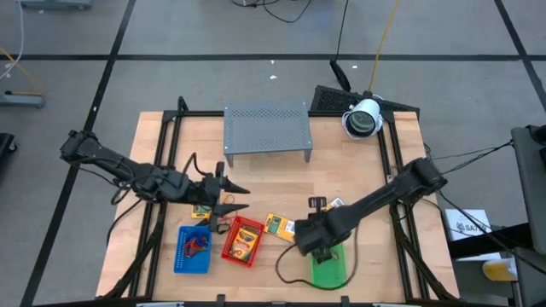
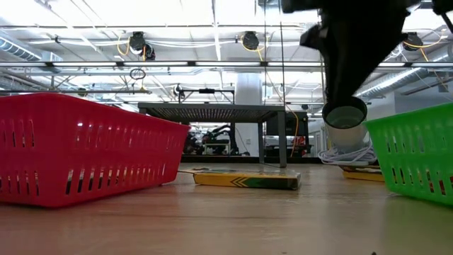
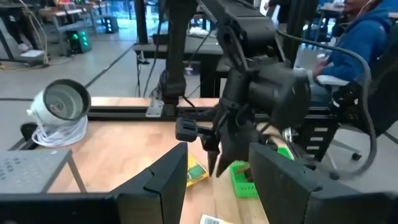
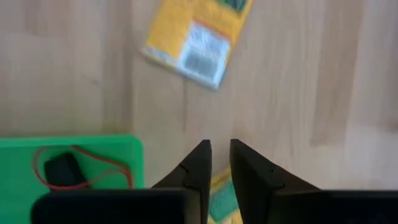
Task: Pick & Place Office Desk Supplies
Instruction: Put the right yellow crayon box into the red basket
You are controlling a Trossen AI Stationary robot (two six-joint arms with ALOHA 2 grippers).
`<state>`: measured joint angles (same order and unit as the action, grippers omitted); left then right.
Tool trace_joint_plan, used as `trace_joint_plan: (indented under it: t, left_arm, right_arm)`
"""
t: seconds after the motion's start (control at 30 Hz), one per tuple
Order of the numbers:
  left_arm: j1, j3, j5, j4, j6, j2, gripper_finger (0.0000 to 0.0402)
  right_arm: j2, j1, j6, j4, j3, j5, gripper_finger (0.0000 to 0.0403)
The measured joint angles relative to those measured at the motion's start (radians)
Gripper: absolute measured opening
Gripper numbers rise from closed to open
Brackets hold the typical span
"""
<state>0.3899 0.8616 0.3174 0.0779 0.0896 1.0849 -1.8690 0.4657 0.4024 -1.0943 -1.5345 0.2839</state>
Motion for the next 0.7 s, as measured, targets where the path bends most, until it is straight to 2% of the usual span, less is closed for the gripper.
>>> trace_joint_plan:
  t: [0.13,0.3,0.53,0.7]
  left_arm:
    - [0.007,0.000,-0.003,-0.004,-0.002,-0.010,0.0182]
    - [0.008,0.000,-0.036,-0.086,-0.005,-0.057,0.0182]
    - [-0.010,0.000,0.068,-0.234,-0.017,-0.093,0.0182]
    - [-0.037,0.000,0.084,-0.315,-0.026,-0.101,0.0182]
  right_arm:
    - [-0.089,-0.016,0.116,-0.090,-0.075,0.028,0.0038]
    - [-0.089,-0.031,0.256,-0.047,-0.093,0.029,0.0069]
    - [-0.086,-0.041,0.513,-0.014,-0.093,0.020,0.0126]
    - [-0.086,-0.070,0.686,-0.019,-0.092,-0.056,0.0143]
